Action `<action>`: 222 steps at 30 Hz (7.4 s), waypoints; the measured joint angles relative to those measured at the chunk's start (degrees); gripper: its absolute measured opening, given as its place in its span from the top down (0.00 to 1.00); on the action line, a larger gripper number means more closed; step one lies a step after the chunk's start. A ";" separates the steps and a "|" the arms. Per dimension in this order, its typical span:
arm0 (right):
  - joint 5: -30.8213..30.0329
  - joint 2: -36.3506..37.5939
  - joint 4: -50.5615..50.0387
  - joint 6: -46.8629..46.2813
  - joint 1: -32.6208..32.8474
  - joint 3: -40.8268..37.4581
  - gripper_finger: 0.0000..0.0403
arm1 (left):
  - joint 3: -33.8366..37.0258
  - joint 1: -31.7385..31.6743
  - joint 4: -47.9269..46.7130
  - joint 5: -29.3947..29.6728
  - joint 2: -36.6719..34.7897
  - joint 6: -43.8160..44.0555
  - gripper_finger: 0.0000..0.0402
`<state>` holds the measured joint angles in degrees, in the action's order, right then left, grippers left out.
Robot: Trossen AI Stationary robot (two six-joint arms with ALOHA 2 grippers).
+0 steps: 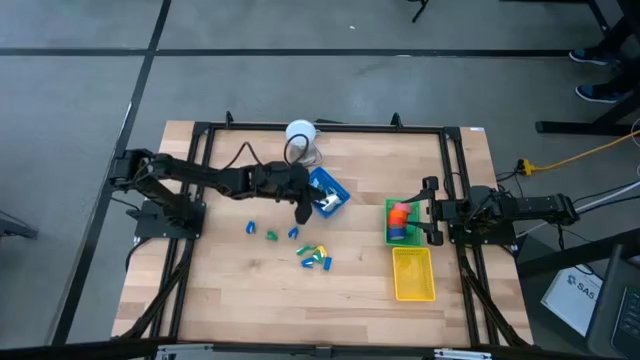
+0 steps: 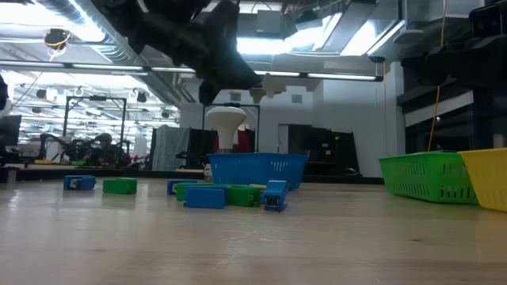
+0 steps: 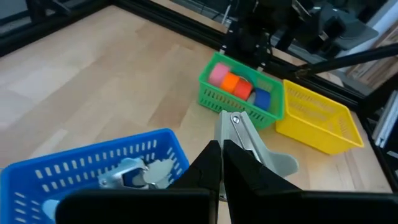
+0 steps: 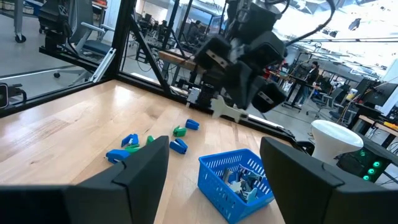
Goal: Pick and place Stapler, Stapler remover, tape
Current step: Put the light gray stapler remover into the blue bin, then move the staplers to the center of the table
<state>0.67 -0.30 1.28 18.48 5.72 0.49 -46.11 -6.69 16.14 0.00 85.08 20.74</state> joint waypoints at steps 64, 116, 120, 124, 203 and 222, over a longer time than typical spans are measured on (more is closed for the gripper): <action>0.00 0.00 0.00 0.00 0.00 -0.02 0.36 | -0.02 8.16 -60.29 24.65 -16.06 11.08 1.00; 0.00 0.00 0.00 0.00 0.00 -0.01 0.36 | 21.09 22.21 -37.17 18.46 -15.30 20.30 0.99; 0.00 0.00 0.00 0.00 0.01 -0.01 0.36 | 21.05 22.17 -29.99 17.93 -15.30 16.92 1.00; 0.00 -0.01 0.00 0.00 0.00 -0.01 0.36 | 21.05 20.82 -29.50 12.59 -15.15 19.48 0.99; 0.00 0.00 0.00 -0.01 0.00 -0.02 0.36 | 38.53 21.56 -8.99 18.58 -23.52 31.68 1.00; 0.00 0.00 0.00 0.00 0.00 0.00 0.36 | 20.05 22.06 -1.60 10.07 4.61 27.41 1.00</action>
<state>0.67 -0.30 1.28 18.48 5.72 0.49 -26.06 15.38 14.54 10.08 89.69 48.15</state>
